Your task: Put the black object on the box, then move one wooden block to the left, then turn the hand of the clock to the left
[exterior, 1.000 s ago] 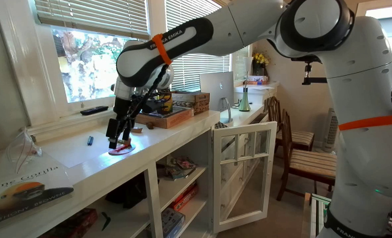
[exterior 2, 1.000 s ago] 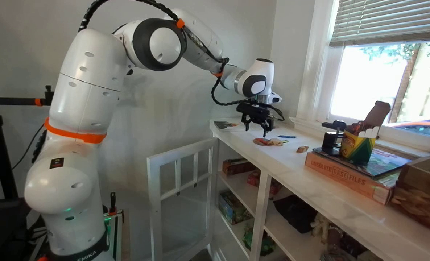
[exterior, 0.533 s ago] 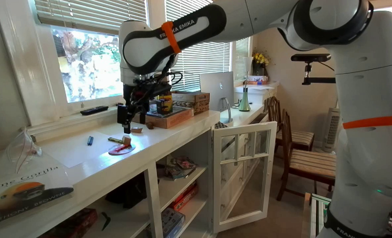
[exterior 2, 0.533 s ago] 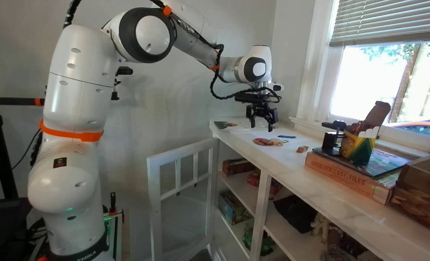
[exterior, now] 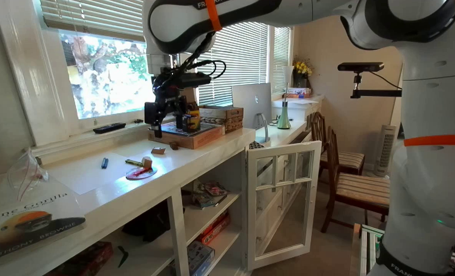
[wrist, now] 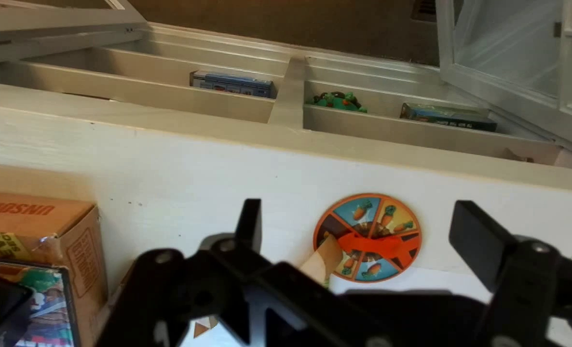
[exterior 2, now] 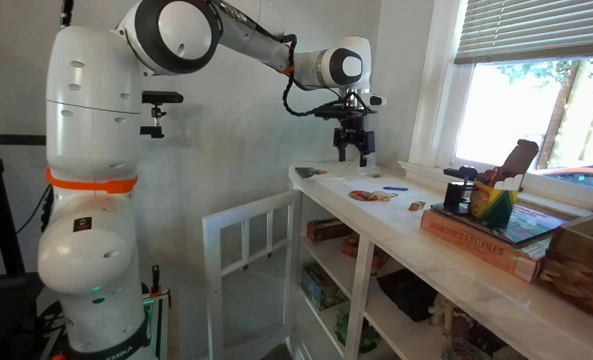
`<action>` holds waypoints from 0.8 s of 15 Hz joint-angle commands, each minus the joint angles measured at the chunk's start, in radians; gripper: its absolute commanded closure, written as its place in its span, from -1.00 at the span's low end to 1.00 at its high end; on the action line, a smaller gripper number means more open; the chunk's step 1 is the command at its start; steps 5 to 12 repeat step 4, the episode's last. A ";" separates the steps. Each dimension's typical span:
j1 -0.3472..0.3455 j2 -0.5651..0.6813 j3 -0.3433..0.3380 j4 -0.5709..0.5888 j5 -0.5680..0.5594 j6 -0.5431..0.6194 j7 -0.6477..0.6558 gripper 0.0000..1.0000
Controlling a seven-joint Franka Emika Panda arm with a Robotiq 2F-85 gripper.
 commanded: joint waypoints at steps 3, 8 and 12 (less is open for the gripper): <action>-0.003 -0.029 -0.001 0.002 0.016 0.003 0.012 -1.00; -0.006 -0.036 -0.001 0.001 0.030 0.007 0.010 -1.00; -0.006 -0.036 -0.001 0.001 0.030 0.007 0.010 -1.00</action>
